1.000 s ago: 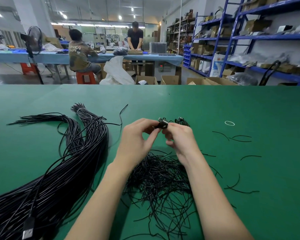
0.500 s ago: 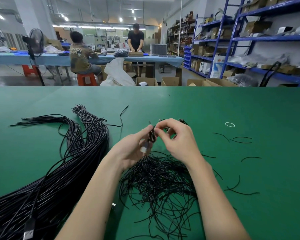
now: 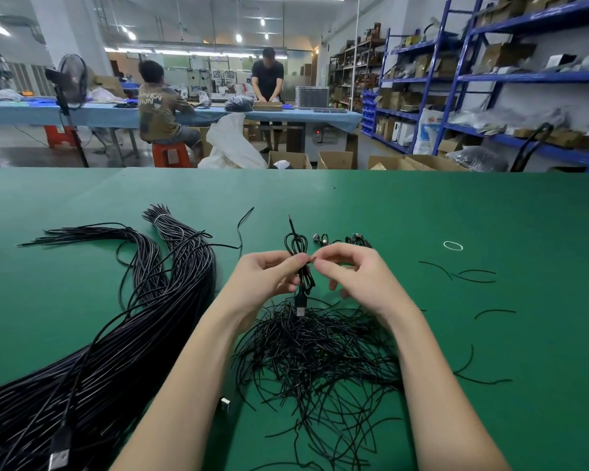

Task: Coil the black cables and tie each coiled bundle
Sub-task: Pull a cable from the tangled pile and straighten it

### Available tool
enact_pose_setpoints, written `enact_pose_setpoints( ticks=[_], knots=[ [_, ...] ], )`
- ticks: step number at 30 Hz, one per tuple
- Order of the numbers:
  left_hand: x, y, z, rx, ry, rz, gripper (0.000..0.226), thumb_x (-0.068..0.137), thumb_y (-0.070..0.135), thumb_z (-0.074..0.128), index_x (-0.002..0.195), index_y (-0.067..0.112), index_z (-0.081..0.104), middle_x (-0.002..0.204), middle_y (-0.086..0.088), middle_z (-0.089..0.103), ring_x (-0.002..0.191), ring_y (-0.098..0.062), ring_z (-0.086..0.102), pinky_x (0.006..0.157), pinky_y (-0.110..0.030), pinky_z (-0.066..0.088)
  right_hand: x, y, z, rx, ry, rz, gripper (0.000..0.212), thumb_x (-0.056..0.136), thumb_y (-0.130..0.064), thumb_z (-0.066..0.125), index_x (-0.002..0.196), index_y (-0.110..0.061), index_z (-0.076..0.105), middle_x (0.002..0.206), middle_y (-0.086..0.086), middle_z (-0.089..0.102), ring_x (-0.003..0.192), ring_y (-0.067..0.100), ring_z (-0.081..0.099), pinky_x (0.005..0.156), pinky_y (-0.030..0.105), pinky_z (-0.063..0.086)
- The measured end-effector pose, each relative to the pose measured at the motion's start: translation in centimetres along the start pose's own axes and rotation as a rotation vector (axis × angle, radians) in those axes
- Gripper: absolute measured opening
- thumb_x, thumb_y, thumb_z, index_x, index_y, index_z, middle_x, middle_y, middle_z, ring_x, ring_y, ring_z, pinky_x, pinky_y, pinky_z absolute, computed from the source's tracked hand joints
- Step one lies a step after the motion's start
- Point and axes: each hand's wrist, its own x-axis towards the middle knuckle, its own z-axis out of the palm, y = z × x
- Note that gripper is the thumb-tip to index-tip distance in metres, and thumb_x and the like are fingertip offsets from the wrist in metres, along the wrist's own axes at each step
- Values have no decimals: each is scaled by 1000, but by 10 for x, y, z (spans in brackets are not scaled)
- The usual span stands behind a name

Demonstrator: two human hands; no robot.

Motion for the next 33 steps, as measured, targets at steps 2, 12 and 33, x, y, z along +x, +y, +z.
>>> enact_pose_setpoints(
  ticks=[2, 12, 33],
  knots=[
    [-1, 2, -1, -82, -28, -65, 28, 89, 22, 72, 101, -3, 74, 78, -6, 59, 58, -8, 52, 61, -16, 50, -1, 0, -7, -47, -30, -145, 22, 93, -14, 73, 104, -33, 74, 99, -12, 76, 61, 8, 62, 58, 16, 47],
    [-1, 5, 0, -178, -129, -188, 24, 88, 29, 70, 94, 6, 79, 80, -1, 69, 70, -9, 50, 55, -14, 45, 0, -2, -4, -76, 88, -204, 7, 79, -34, 85, 76, -29, 82, 71, -6, 75, 59, 18, 55, 55, 21, 43],
    [1, 3, 3, -376, 47, -321, 45, 76, 31, 80, 104, 3, 60, 76, -11, 70, 54, -11, 63, 50, -18, 54, 5, 11, 20, -265, 202, -325, 23, 90, -23, 75, 78, -42, 71, 75, -28, 69, 69, 4, 65, 61, 9, 44]
  ],
)
